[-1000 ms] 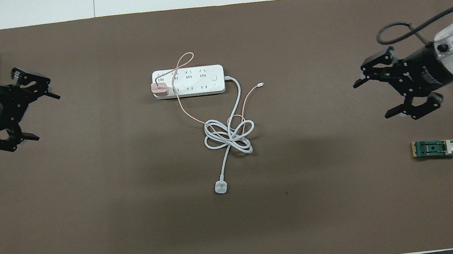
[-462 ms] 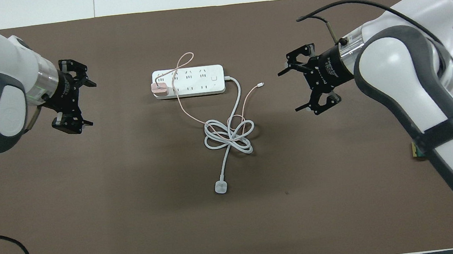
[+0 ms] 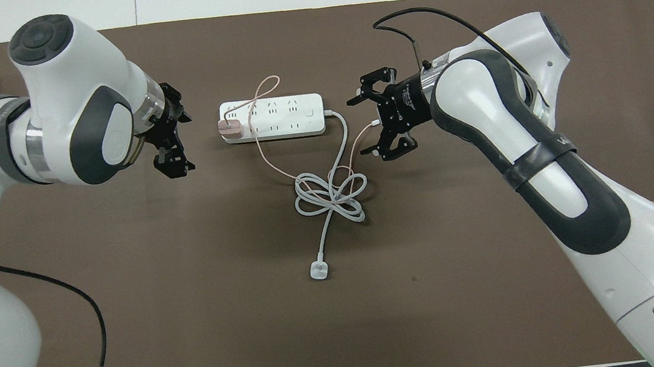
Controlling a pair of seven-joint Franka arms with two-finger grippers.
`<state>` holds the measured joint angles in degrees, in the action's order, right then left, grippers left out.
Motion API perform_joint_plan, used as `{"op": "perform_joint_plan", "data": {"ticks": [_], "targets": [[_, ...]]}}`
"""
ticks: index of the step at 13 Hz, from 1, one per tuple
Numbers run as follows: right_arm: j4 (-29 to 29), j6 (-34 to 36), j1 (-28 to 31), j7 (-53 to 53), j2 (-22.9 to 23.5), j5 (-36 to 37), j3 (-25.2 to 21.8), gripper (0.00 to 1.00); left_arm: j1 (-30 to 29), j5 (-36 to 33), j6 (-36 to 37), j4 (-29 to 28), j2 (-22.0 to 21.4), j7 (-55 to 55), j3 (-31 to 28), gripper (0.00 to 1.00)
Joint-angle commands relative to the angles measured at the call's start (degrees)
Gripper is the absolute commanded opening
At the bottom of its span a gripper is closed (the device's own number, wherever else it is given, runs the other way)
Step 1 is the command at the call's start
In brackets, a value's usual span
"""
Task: Unplug charger and place it aside
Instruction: 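Grasp the pink charger with the left gripper while the right gripper holds the strip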
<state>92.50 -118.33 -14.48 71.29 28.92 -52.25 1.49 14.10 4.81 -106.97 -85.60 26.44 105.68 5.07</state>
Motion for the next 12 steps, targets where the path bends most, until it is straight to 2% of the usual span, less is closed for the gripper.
{"op": "perform_joint_plan", "data": {"ticks": [1, 2, 3, 5, 7, 9, 12], "targets": [[-5.82, -0.06, -0.03, 1.83, 5.25, -2.33, 0.35, 1.00, 2.94, -0.77, -0.08, 8.05, 6.41, 4.34, -2.69, 1.00], [-7.23, 0.12, -0.55, 2.36, 7.53, -2.94, 0.35, 1.00, 3.39, -0.68, -0.17, 10.43, 8.26, 5.05, -2.79, 1.00], [-10.29, -0.06, -0.82, 2.97, 10.25, -3.65, 0.44, 1.00, 3.65, -0.77, -0.95, 10.28, 8.36, 5.15, -2.70, 1.00], [-16.70, -0.40, -2.05, 4.20, 15.88, -4.00, 0.44, 1.00, 4.88, -1.03, -5.76, 7.57, 8.10, 6.80, -2.79, 1.00], [-23.21, -1.28, -2.49, 4.38, 21.42, -7.51, 0.44, 1.00, 5.67, -2.00, -9.82, 4.41, 7.32, 7.70, -2.79, 1.00], [-26.31, -1.90, -3.10, 5.43, 24.16, -7.96, 0.44, 1.00, 7.08, -2.18, -12.02, 0.10, 5.65, 7.70, -2.87, 1.00], [-26.93, -4.36, -4.50, 5.88, 25.49, -8.05, 0.53, 1.00, 7.17, -2.44, -14.91, -3.41, 4.59, 7.78, -2.87, 1.00]]}}
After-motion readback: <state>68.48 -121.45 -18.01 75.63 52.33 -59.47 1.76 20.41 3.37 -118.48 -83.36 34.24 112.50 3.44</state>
